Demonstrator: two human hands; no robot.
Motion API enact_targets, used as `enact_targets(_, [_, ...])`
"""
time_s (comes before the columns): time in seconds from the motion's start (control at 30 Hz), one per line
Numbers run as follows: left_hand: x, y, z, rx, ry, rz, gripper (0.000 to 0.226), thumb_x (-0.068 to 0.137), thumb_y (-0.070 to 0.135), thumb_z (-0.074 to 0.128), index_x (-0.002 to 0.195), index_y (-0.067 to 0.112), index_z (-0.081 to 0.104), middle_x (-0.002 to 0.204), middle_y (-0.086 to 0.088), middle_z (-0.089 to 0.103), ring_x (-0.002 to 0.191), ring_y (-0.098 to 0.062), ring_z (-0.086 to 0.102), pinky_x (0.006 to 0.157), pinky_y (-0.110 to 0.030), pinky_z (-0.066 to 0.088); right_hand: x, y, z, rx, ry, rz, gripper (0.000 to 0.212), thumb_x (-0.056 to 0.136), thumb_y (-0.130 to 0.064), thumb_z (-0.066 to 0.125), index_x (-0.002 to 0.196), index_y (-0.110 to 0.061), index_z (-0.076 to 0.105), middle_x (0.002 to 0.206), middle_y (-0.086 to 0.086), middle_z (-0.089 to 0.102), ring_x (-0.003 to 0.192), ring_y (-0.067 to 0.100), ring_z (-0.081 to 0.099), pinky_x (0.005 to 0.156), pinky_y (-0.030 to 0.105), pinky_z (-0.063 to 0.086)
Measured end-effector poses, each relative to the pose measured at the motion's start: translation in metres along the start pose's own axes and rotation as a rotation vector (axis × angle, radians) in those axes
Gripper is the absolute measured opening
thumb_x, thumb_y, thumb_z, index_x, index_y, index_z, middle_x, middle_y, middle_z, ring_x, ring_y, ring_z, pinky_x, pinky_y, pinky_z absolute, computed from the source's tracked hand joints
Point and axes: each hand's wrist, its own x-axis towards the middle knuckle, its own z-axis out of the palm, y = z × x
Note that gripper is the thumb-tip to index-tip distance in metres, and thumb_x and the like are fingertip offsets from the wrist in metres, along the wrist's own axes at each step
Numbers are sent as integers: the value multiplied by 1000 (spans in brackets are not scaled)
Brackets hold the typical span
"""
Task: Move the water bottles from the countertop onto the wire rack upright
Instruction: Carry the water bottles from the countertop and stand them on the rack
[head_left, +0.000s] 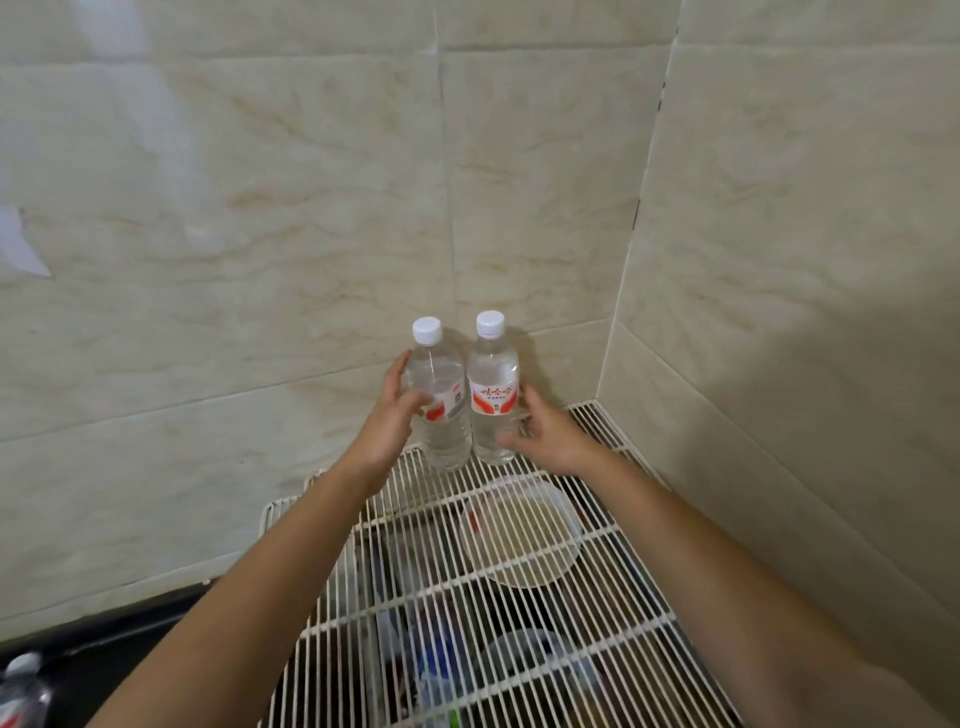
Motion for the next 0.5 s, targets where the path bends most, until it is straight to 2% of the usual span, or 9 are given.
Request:
enact_targets(0.03, [-1,-7,0,4,-21,-33,76,96,17,57,156,32,12,145,-2,47,129,-23,47,114,-49,33,-2,5,4,-39,-21,14,99,82,-38,81,159,-38,19,158,-4,44,142,19,45,116,53,40])
enact_targets(0.1, [-2,-23,3,75,-86,-121,89,92,2,62,156,26,4,142,-5,46,129,-25,47,114,-49,36,-2,20,15,-47,17,26,107,70,-55,82,156,-45,19,157,-4,45,140,21,49,112,54,44])
enact_targets(0.13, [-2,-32,5,138,-114,-149,89,91,2,64,155,25,6,143,-6,46,131,-27,47,114,-50,37,-1,25,20,-37,58,27,108,64,-63,79,153,-49,21,154,-5,47,137,21,52,110,53,46])
enact_targets(0.2, [0,-50,10,293,-98,-130,78,90,10,69,152,22,23,142,-4,51,128,-26,53,108,-49,44,11,46,30,-4,141,28,106,60,-68,78,151,-51,25,150,-5,51,132,21,56,107,54,49])
enact_targets(0.3, [3,-65,17,475,61,-53,64,86,26,76,140,18,45,125,0,62,101,-16,64,91,-35,54,5,38,32,39,220,45,97,69,-50,85,151,-40,34,143,-4,59,121,17,65,102,51,54])
enact_targets(0.37, [3,-72,22,570,161,-18,64,82,41,77,136,21,50,122,-2,62,96,-17,66,88,-40,57,4,34,33,58,200,76,82,81,-29,84,150,-32,39,142,-1,61,120,16,66,103,50,53])
enact_targets(0.5, [2,-85,29,609,291,29,63,79,53,75,129,21,52,118,-3,60,95,-20,66,85,-43,57,18,31,36,-36,142,38,77,89,-24,76,151,-40,32,142,-4,62,128,18,61,108,52,49])
